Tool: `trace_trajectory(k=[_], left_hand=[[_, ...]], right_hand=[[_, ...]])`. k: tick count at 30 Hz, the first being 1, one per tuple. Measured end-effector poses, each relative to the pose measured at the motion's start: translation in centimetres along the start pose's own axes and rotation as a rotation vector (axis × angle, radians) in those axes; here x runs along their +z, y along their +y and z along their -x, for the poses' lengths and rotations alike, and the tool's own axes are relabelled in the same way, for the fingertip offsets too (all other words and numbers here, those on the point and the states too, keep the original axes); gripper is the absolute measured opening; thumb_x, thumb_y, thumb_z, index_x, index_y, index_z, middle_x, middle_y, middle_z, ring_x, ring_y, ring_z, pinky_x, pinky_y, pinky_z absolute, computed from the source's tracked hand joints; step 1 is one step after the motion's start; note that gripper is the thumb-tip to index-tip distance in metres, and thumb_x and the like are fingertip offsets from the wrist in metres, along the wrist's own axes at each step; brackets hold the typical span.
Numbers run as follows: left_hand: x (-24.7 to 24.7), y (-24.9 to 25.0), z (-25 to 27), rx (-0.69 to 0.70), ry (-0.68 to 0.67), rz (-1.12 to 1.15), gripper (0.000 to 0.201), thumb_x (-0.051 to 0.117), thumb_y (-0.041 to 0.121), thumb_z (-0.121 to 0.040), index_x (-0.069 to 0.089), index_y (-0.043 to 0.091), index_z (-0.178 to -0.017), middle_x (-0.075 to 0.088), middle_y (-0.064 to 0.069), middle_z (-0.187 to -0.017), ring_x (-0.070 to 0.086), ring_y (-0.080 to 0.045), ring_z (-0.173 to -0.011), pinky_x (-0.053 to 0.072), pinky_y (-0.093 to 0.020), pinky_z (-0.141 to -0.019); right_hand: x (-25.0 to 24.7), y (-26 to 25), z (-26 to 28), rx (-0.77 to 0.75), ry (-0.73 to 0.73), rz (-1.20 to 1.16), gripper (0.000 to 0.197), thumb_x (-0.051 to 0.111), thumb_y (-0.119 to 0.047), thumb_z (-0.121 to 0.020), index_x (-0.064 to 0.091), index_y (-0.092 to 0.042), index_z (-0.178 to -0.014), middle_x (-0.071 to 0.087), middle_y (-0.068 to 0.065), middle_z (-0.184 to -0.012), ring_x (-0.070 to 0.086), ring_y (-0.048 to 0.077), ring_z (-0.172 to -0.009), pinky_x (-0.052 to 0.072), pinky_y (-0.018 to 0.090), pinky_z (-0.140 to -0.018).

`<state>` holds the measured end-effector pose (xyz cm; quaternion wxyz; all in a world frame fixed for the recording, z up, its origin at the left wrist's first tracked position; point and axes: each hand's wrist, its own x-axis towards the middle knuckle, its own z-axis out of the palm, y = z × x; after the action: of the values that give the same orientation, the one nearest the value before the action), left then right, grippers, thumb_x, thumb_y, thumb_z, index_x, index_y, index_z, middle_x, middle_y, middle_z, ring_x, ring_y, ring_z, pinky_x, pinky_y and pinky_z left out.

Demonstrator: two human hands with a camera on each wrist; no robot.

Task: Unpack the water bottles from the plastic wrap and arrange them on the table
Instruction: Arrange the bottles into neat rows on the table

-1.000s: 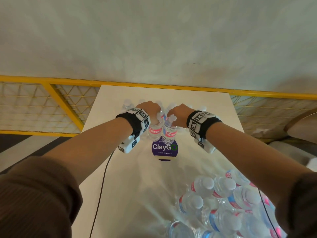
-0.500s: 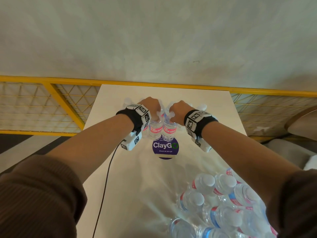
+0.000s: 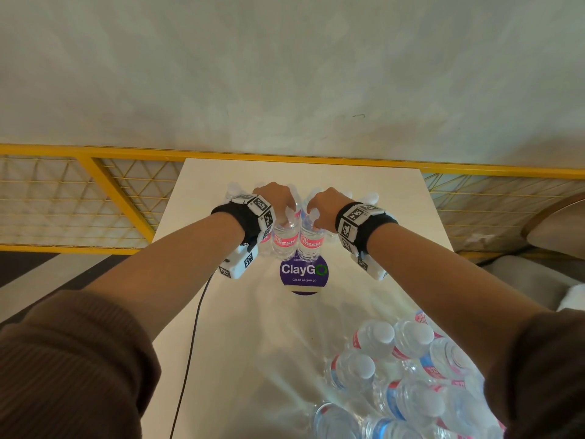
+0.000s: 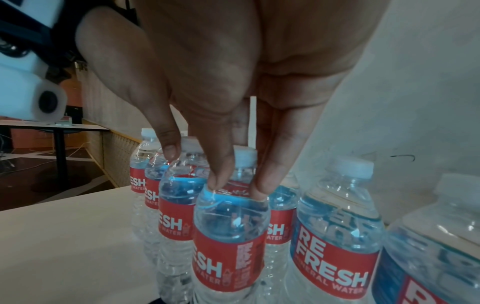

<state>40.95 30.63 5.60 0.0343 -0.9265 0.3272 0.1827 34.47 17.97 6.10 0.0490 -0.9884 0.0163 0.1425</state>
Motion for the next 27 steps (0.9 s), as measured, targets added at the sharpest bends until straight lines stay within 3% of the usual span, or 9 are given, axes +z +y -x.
trace_trajectory(k=[4, 12, 15, 17, 19, 21, 23, 27], left_hand=[[-0.1, 0.1, 0.0, 0.006, 0.001, 0.004, 0.034, 0.060, 0.023, -0.084, 0.039, 0.023, -0.057, 0.050, 0.003, -0.074, 0.050, -0.022, -0.076, 0.040, -0.030, -0.070], [-0.5, 0.4, 0.6, 0.003, -0.026, -0.023, 0.025, 0.060, 0.022, -0.083, 0.045, 0.022, -0.062, 0.054, 0.000, -0.080, 0.057, -0.024, -0.083, 0.042, -0.031, -0.072], [-1.1, 0.7, 1.9, -0.012, -0.025, -0.040, 0.010, 0.060, 0.026, -0.082, 0.053, 0.020, -0.080, 0.053, 0.002, -0.083, 0.060, -0.026, -0.096, 0.037, -0.032, -0.074], [-1.4, 1.3, 3.1, 0.021, 0.042, -0.148, 0.026, 0.060, 0.033, -0.082, 0.056, 0.022, -0.105, 0.056, 0.001, -0.096, 0.057, -0.027, -0.104, 0.036, -0.037, -0.083], [-1.4, 2.6, 4.8, 0.130, 0.182, -0.240, 0.046, 0.057, 0.039, -0.083, 0.049, 0.027, -0.127, 0.055, 0.000, -0.120, 0.051, -0.027, -0.114, 0.036, -0.041, -0.093], [-0.9, 4.8, 6.8, 0.281, 0.230, -0.178, 0.049, 0.054, 0.041, -0.088, 0.045, 0.028, -0.134, 0.051, 0.001, -0.132, 0.049, -0.025, -0.119, 0.037, -0.041, -0.096], [0.3, 7.5, 8.6, 0.429, 0.115, -0.055, 0.050, 0.055, 0.042, -0.088, 0.045, 0.029, -0.135, 0.051, 0.004, -0.133, 0.049, -0.022, -0.121, 0.040, -0.037, -0.098], [3.2, 12.5, 10.6, 0.580, -0.158, 0.040, 0.057, 0.061, 0.039, -0.086, 0.043, 0.027, -0.138, 0.048, 0.002, -0.136, 0.049, -0.021, -0.122, 0.041, -0.033, -0.100]], right_hand=[[0.1, 0.1, -0.1, -0.019, -0.007, 0.017, 0.030, 0.060, -0.019, -0.089, 0.065, -0.010, -0.117, 0.067, 0.010, -0.113, 0.063, 0.026, -0.103, 0.051, 0.031, -0.091], [0.0, 0.0, -0.2, -0.025, -0.045, 0.047, 0.032, 0.060, -0.018, -0.089, 0.063, -0.009, -0.119, 0.066, 0.012, -0.116, 0.062, 0.027, -0.106, 0.049, 0.031, -0.092], [-0.6, -0.2, 0.5, -0.029, -0.068, 0.037, 0.034, 0.061, -0.024, -0.088, 0.061, -0.009, -0.119, 0.066, 0.011, -0.114, 0.062, 0.028, -0.105, 0.050, 0.035, -0.094], [-1.8, 0.3, 2.0, -0.063, -0.051, 0.015, 0.040, 0.064, -0.027, -0.085, 0.056, -0.011, -0.121, 0.063, 0.011, -0.113, 0.060, 0.030, -0.105, 0.049, 0.037, -0.093], [-3.2, 1.3, 4.4, -0.102, -0.050, 0.038, 0.044, 0.062, -0.027, -0.087, 0.052, -0.012, -0.127, 0.060, 0.010, -0.119, 0.057, 0.030, -0.111, 0.044, 0.035, -0.096], [-4.1, 2.6, 7.4, -0.087, -0.116, 0.079, 0.046, 0.062, -0.025, -0.088, 0.051, -0.016, -0.132, 0.058, 0.006, -0.127, 0.053, 0.026, -0.118, 0.039, 0.032, -0.101], [-4.0, 3.7, 10.6, -0.061, -0.246, 0.116, 0.044, 0.064, -0.028, -0.087, 0.055, -0.020, -0.129, 0.059, 0.002, -0.126, 0.053, 0.021, -0.118, 0.038, 0.028, -0.100], [-1.4, 4.8, 15.3, -0.057, -0.471, 0.205, 0.038, 0.064, -0.036, -0.086, 0.061, -0.022, -0.121, 0.062, -0.001, -0.120, 0.055, 0.018, -0.113, 0.041, 0.028, -0.097]])
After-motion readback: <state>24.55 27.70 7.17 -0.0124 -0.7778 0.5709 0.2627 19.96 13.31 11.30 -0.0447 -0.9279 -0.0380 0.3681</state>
